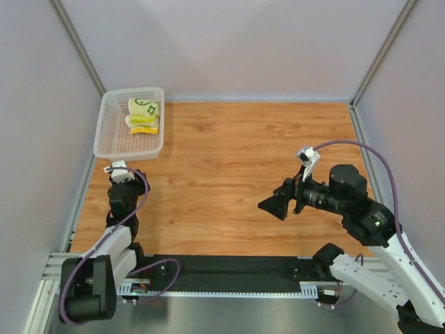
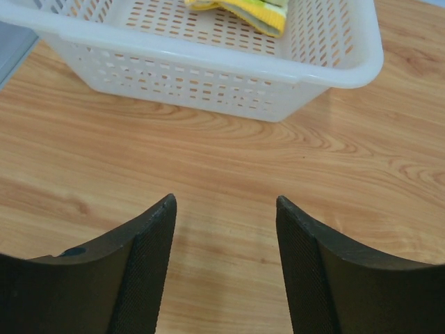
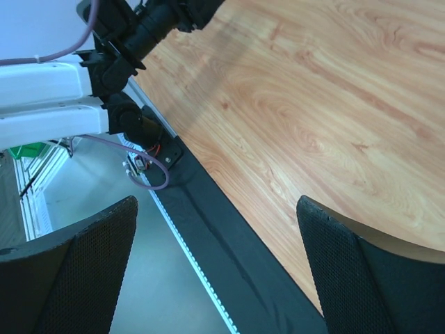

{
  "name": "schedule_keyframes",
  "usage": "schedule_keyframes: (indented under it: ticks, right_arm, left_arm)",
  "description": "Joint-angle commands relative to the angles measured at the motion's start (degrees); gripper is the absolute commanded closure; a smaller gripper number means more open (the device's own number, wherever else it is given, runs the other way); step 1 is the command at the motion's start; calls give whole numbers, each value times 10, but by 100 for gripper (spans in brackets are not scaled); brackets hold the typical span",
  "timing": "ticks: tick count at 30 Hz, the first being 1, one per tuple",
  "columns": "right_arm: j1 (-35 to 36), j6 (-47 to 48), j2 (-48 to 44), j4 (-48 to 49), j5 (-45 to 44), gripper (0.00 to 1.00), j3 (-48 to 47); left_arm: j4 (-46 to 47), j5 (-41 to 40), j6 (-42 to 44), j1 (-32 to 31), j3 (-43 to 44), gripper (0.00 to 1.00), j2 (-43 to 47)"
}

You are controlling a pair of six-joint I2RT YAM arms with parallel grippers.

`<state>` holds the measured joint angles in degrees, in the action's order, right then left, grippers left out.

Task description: Roll the towels

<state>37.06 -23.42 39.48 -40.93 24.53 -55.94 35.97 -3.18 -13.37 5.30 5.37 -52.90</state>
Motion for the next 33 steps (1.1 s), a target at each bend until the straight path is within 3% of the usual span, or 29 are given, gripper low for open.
schedule_keyframes:
  ticks: [1, 3, 5, 9, 15, 18, 21, 24, 27, 33]
  right_arm:
    - [3, 19, -30, 28, -10, 3, -19]
    - [3, 18, -41, 41, -4, 2, -15]
    - [3, 19, -51, 52, 3, 2, -13]
    - [3, 18, -67, 64, 10, 1, -10]
    - [3, 34, -75, 41, 10, 1, -16]
    - [3, 36, -79, 40, 3, 1, -7]
    - [2, 29, -79, 50, 3, 1, 3]
    - [2, 20, -77, 63, 8, 1, 9]
    - [3, 20, -74, 66, 10, 1, 8]
    - [3, 15, -73, 70, 13, 1, 10]
  left_arm:
    - [92, 23, 34, 2, 3, 37, -14]
    - [115, 36, 52, 2, 1, 33, -16]
    - [132, 50, 66, 2, -2, 1, -24]
    - [127, 47, 89, 0, 18, 0, -56]
    - [418, 71, 104, -13, -30, 0, -242]
    - [257, 53, 97, -13, 1, 0, -179]
    - [331, 65, 101, -14, -1, 0, -220]
    - [269, 61, 100, -14, 13, 0, -194]
    - [307, 57, 97, -14, 6, 0, -213]
    - [288, 54, 94, -13, 14, 0, -207]
